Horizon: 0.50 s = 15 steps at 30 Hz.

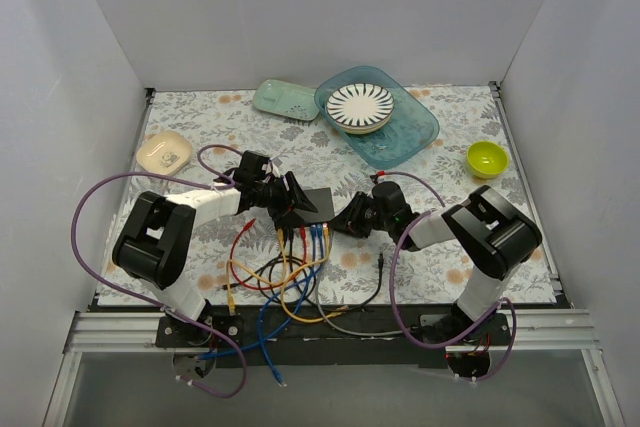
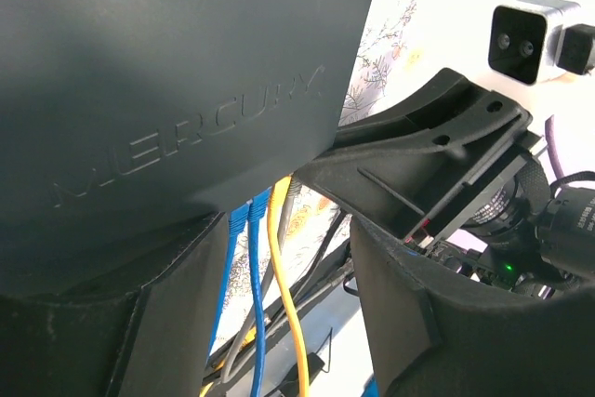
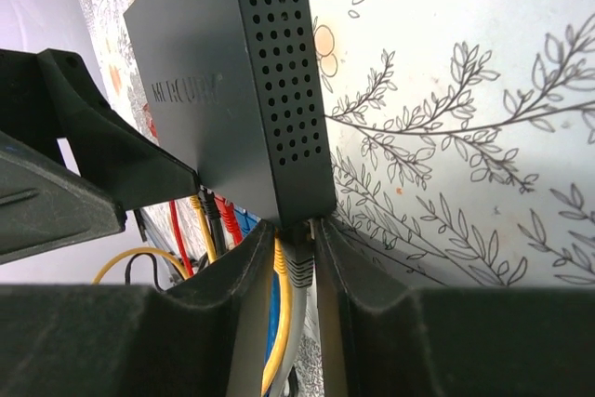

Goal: Pull the plug from the switch port

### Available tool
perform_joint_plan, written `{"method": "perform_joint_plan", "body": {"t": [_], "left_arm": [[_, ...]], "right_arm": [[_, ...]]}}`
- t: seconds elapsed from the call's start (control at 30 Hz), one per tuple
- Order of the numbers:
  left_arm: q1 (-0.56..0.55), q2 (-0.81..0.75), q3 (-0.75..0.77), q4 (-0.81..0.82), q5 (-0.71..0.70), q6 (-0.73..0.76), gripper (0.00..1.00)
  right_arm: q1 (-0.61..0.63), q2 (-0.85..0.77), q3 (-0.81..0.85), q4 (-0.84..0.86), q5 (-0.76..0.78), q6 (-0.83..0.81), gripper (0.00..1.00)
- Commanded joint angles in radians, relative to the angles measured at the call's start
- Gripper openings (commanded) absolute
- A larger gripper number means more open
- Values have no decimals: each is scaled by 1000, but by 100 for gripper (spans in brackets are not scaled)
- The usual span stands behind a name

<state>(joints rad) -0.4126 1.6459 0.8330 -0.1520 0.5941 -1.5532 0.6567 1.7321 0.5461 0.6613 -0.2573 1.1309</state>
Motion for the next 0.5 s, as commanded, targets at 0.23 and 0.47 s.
{"method": "perform_joint_plan", "body": {"t": [0.23, 0.47], "left_arm": [[1, 31, -18, -23, -1, 18, 56], [1, 98, -12, 34, 29, -39, 55]], "right_arm": [[-16, 38, 11, 24, 14, -9, 4], [-12, 49, 81, -159, -60, -163, 1]]}}
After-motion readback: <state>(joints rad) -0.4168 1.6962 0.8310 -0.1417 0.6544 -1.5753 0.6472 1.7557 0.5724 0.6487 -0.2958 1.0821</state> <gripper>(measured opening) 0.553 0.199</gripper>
